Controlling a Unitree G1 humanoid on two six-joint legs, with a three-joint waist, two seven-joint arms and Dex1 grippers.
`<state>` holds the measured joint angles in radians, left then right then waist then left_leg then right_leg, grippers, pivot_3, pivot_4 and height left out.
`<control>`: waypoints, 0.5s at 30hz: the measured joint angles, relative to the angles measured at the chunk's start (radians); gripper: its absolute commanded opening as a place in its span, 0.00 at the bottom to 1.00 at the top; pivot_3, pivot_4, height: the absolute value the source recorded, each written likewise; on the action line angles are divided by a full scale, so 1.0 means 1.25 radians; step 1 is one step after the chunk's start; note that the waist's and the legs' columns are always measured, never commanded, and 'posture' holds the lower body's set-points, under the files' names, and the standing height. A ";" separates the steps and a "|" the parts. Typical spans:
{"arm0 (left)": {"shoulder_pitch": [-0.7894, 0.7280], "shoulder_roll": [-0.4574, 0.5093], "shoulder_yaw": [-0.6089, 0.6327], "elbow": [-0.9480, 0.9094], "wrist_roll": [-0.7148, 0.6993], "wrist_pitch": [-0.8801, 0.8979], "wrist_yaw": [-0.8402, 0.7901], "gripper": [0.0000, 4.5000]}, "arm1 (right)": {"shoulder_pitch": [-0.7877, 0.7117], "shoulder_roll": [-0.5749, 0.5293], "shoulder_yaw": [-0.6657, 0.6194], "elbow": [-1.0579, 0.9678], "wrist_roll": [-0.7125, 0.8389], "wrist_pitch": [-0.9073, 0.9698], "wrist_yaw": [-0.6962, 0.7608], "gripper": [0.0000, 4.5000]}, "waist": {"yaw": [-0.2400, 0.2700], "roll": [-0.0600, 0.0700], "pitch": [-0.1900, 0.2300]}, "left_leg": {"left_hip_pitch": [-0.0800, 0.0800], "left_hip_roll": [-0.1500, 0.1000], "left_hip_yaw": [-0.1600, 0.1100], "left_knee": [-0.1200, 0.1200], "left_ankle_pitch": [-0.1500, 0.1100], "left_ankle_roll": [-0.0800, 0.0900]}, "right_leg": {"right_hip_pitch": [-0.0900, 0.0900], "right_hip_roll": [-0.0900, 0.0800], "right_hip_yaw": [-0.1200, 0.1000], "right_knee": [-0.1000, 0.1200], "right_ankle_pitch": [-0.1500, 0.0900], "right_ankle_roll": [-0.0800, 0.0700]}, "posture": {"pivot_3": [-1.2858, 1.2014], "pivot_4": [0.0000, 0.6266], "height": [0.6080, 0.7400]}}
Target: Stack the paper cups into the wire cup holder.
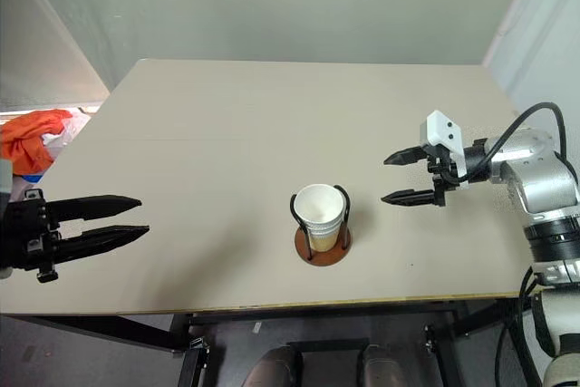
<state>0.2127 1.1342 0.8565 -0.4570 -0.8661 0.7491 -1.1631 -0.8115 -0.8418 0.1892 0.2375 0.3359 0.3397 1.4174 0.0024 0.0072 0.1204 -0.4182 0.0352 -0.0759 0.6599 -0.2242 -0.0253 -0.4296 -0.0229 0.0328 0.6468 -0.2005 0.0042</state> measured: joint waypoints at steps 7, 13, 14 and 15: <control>-0.016 -0.011 -0.018 -0.014 -0.002 0.033 0.032 0.52 | -0.008 0.005 0.001 0.031 -0.045 -0.005 0.017 0.93 | -0.001 0.000 0.000 | -0.001 0.000 0.000 -0.003 -0.001 -0.002 | -0.002 0.000 0.000 -0.001 0.000 0.000 | 0.52 0.24 1.00; -0.026 -0.011 -0.045 -0.045 -0.006 0.053 0.044 0.52 | -0.008 0.006 0.001 0.029 -0.053 0.001 0.023 0.93 | -0.001 0.000 0.000 | -0.001 0.000 0.000 -0.009 -0.002 -0.004 | -0.005 0.000 0.001 -0.002 0.000 -0.001 | 0.52 0.24 1.00; -0.025 -0.011 -0.045 -0.049 -0.007 0.056 0.044 0.52 | -0.008 0.008 0.001 0.029 -0.053 0.002 0.023 0.93 | -0.001 0.000 0.000 | -0.001 0.000 0.000 -0.010 -0.002 -0.004 | -0.006 0.000 0.000 -0.002 0.000 0.000 | 0.52 0.24 1.00; -0.025 -0.013 -0.042 -0.053 -0.008 0.061 0.045 0.52 | -0.008 0.012 0.001 0.029 -0.054 0.003 0.023 0.93 | -0.001 0.000 0.000 | -0.001 0.001 0.000 -0.010 -0.002 -0.005 | -0.006 0.001 0.000 -0.002 0.000 0.000 | 0.52 0.24 1.00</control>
<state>0.1815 1.1186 0.8036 -0.5234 -0.8762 0.8248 -1.1072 -0.8220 -0.8262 0.1902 0.2739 0.2690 0.3429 1.4463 0.0006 0.0072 0.1204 -0.4190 0.0362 -0.0760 0.6470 -0.2262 -0.0310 -0.4372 -0.0222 0.0332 0.6445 -0.2006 0.0037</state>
